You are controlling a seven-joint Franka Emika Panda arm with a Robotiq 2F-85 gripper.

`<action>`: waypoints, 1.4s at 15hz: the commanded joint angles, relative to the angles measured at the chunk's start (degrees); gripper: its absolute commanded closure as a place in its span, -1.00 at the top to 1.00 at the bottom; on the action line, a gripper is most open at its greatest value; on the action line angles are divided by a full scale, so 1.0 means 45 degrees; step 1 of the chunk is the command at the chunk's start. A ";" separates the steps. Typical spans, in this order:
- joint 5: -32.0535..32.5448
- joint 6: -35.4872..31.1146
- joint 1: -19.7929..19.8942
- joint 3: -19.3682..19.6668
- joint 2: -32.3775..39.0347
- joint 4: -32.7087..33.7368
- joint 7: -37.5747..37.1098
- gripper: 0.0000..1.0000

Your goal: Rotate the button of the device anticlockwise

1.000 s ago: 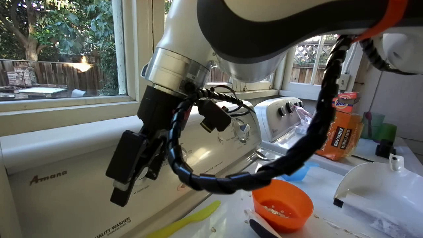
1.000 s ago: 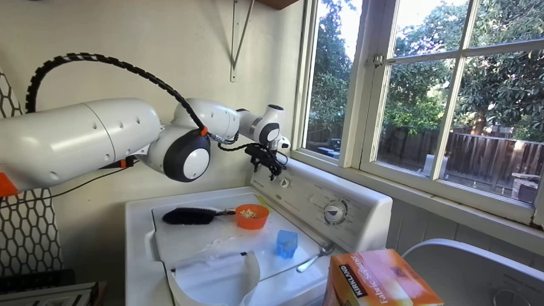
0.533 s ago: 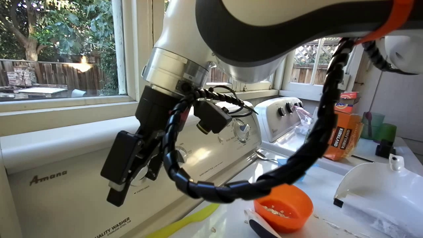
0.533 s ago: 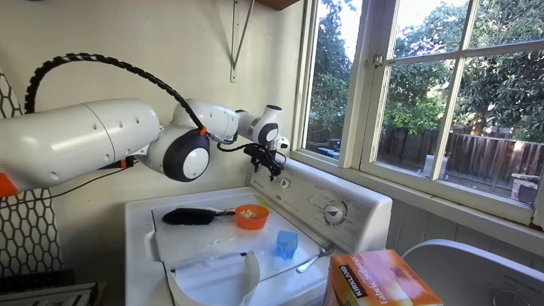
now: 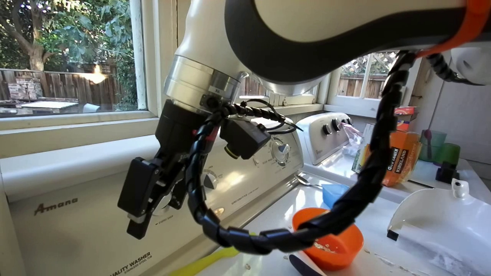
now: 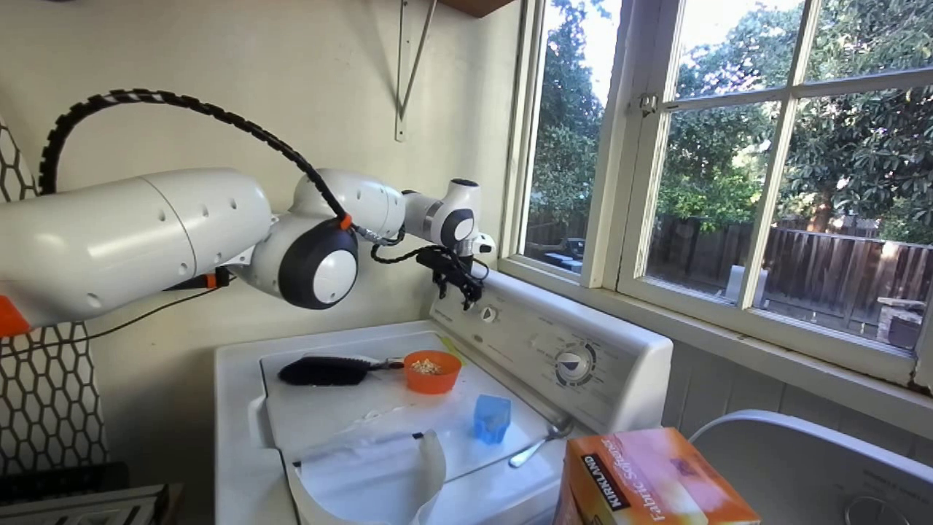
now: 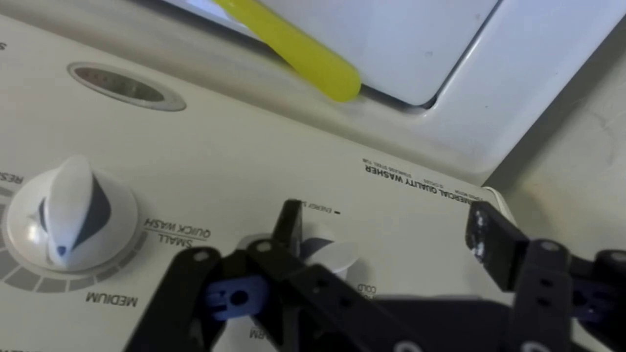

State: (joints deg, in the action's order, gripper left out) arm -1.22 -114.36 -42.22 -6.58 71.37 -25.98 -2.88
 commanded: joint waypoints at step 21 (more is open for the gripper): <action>0.1733 -0.1744 -0.0986 0.1878 0.0167 0.0443 -0.3162 0.31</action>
State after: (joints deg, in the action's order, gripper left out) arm 3.81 -116.79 -46.28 -0.63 71.60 -26.03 -15.84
